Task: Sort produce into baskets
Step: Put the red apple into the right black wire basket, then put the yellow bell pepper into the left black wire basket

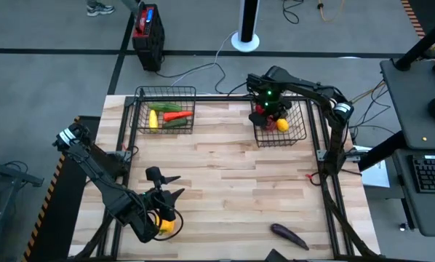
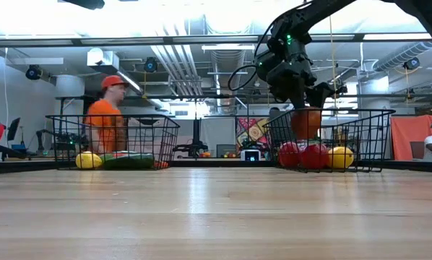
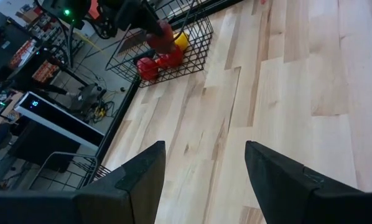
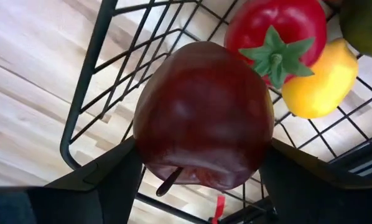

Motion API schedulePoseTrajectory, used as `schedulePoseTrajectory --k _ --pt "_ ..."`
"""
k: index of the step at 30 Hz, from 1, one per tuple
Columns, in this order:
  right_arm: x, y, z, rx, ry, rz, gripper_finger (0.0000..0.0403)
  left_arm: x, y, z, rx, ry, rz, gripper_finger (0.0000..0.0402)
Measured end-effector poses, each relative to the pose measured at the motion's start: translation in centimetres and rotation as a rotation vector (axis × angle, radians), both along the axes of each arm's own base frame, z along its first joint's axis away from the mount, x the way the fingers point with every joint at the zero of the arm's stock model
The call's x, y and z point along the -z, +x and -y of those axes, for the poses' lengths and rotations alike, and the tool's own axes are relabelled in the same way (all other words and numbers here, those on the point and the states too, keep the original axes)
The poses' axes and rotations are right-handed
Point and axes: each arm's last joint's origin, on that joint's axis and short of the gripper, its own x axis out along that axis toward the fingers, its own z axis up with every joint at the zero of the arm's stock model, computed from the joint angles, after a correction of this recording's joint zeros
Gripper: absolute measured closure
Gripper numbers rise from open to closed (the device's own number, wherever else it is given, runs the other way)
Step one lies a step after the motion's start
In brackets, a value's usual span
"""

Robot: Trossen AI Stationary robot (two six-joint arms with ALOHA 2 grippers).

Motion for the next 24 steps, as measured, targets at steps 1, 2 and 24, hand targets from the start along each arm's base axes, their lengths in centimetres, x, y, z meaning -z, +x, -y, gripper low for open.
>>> schedulePoseTrajectory --k 1,2,24 --pt "0.0 0.01 0.01 -0.001 -0.003 0.0 0.0115 0.0 0.0 0.0 0.0 0.0 0.0 0.0198" --pt "0.01 0.01 0.03 -0.002 -0.006 -0.001 0.0113 0.0 0.0 0.0 0.0 0.0 0.0 0.0198" --pt "0.04 0.27 0.13 -0.056 -0.002 0.056 0.007 0.0 0.01 0.0 -0.008 -0.015 0.01 0.0198"
